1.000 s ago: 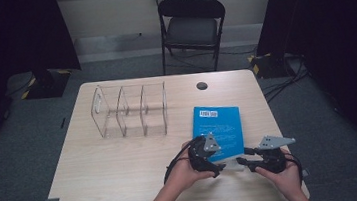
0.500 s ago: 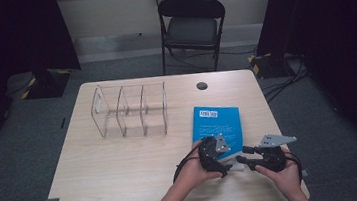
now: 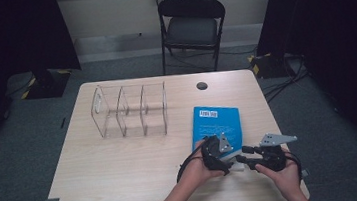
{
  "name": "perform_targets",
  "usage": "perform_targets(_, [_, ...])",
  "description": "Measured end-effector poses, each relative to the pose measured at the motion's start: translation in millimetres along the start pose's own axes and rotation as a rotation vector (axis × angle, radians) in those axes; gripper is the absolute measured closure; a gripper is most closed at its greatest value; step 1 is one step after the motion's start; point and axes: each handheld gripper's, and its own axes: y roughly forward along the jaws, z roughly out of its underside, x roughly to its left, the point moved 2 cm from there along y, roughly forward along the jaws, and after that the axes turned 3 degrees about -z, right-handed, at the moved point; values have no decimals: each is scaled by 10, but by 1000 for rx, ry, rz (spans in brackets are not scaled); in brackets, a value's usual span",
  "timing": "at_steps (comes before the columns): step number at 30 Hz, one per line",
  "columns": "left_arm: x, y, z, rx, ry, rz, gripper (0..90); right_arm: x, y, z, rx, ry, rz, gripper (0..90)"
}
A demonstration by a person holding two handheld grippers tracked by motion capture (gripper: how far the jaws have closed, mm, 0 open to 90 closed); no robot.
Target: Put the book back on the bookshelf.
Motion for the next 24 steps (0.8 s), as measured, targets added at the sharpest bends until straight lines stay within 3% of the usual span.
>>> perform_targets(1, [0,12,3,-19,-11,1,200,-2,0,0,0,4,-2,525])
perform_targets(3, [13,2,2,3,2,-7,207,-8,0,1,-2,9,-8,524])
perform_targets(4, [8,24,9,-21,3,-10,207,-9,-1,2,-3,12,-9,524])
perform_targets(8, [16,23,4,-7,14,-17,214,-10,0,0,-7,17,-11,524])
perform_targets(9, [24,33,6,-23,12,-18,214,-10,0,-2,-8,17,-10,524])
perform_targets(12, [51,17,12,-27,9,-17,283,-7,-2,-3,-6,14,-7,524])
perform_targets(15, [69,-19,7,-13,39,-1,330,-9,-3,-1,-13,12,-9,519])
perform_targets(16, [63,-13,0,-37,49,7,349,-11,-2,-2,-15,8,-11,515])
perform_targets(18, [67,-37,-15,-9,72,14,370,-13,-3,0,-17,7,-14,511])
perform_targets(22, [77,-41,-27,-28,67,33,419,-26,-1,14,-14,-11,-32,471])
perform_targets(24, [88,-56,-36,-5,70,39,423,-33,-5,18,-10,-19,-35,440])
